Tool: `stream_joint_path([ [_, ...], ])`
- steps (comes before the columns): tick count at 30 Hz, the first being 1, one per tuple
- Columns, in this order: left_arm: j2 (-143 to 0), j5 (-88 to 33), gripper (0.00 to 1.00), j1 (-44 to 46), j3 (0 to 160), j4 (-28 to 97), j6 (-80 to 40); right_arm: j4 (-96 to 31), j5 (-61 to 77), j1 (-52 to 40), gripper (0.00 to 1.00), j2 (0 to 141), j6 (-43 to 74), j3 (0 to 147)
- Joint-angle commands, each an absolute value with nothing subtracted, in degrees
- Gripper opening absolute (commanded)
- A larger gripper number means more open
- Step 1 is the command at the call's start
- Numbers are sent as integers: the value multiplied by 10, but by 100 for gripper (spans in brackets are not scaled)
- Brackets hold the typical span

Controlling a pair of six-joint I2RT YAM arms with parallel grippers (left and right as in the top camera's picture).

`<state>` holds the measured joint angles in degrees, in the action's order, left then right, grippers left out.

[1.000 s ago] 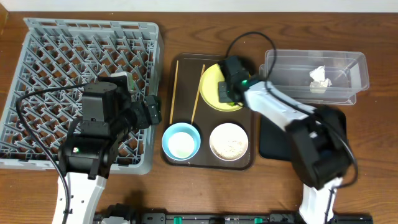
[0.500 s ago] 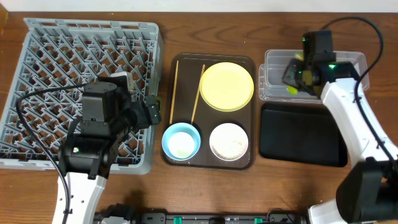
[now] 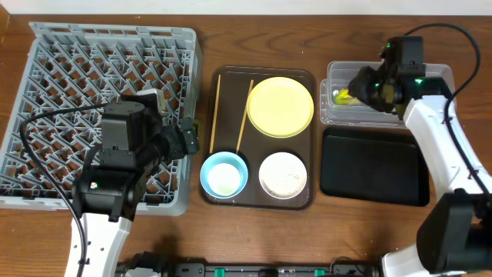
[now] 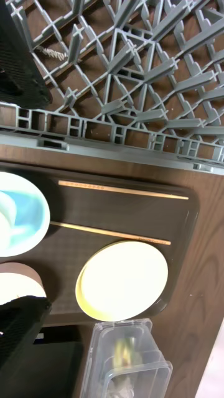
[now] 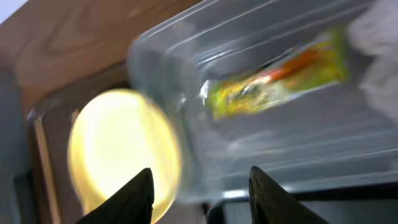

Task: Sort waste into correct bins and load items into the dishwasher
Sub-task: 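Grasp the green snack wrapper with right gripper, drop into clear bin, then grasp the white rice bowl with the right gripper and lift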

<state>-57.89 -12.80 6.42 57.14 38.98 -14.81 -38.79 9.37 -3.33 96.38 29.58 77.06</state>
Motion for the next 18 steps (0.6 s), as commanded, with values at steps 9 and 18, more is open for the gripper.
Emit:
stream_joint_path([
  [9,-580,-131,96,62,582,390,-147,-514,120,-280,45,955,196,770],
  [18,-580,-131,96,62,582,390,-147,-538,-36,-440,41,1039,171,770],
])
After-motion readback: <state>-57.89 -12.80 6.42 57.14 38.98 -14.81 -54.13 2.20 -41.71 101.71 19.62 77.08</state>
